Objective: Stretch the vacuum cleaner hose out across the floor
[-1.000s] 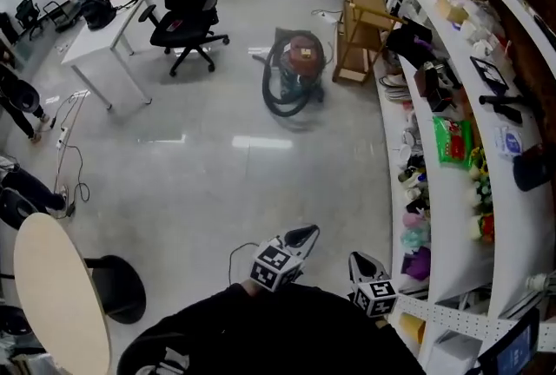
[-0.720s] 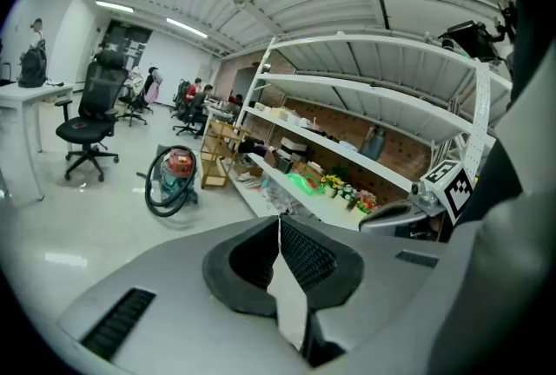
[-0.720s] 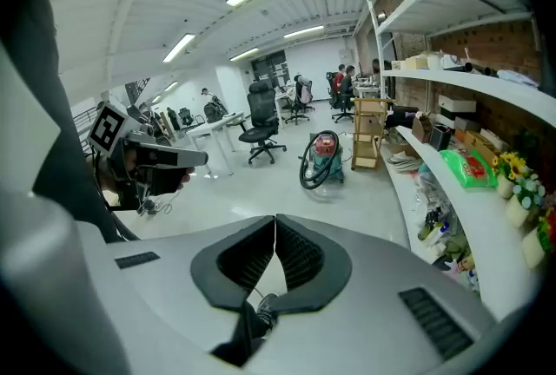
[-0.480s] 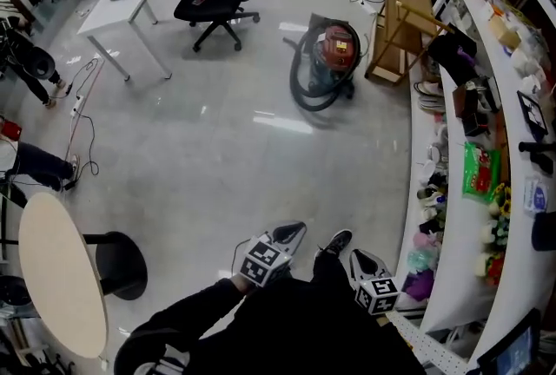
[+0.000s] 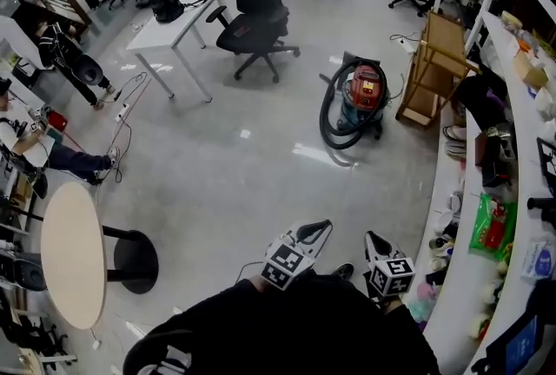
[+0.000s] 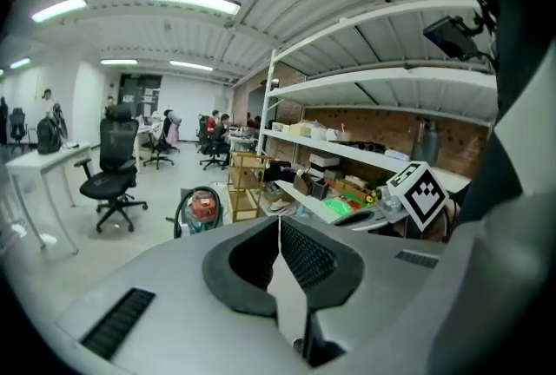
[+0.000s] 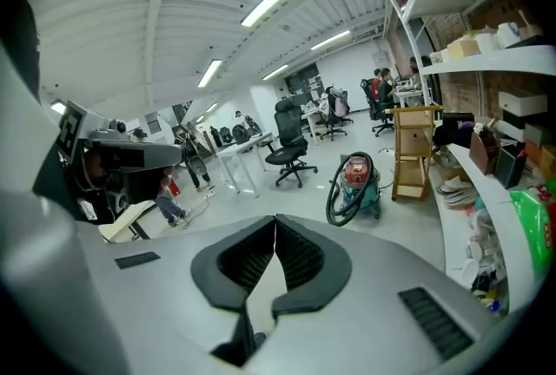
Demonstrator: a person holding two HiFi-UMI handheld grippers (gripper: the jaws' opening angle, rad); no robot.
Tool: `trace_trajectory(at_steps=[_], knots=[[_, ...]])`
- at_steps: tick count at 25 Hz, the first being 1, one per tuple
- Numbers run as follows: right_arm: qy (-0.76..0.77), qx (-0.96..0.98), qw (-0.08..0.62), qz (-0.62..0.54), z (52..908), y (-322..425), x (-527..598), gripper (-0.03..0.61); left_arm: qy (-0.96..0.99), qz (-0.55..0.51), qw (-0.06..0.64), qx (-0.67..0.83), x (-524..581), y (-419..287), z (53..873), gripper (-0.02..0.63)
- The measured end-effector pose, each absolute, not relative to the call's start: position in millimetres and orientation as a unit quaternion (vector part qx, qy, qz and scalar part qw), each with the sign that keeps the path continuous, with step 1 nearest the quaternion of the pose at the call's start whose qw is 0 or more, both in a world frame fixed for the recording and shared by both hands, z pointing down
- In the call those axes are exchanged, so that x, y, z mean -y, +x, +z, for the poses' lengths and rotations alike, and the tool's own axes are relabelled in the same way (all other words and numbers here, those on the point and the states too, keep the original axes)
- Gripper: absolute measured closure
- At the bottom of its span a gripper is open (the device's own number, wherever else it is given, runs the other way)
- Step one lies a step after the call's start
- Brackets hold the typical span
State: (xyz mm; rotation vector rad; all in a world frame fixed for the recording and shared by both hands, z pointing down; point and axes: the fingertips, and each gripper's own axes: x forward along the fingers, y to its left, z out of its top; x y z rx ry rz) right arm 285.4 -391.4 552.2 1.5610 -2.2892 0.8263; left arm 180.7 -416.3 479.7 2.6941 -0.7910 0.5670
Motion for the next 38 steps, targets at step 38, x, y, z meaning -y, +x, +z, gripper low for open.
trace_trajectory(at_steps=[38], knots=[[0.444, 0.8, 0.194, 0.354, 636, 361, 799, 0.565, 0.885, 0.209, 0.251, 0.331, 841, 235, 564, 0.591]])
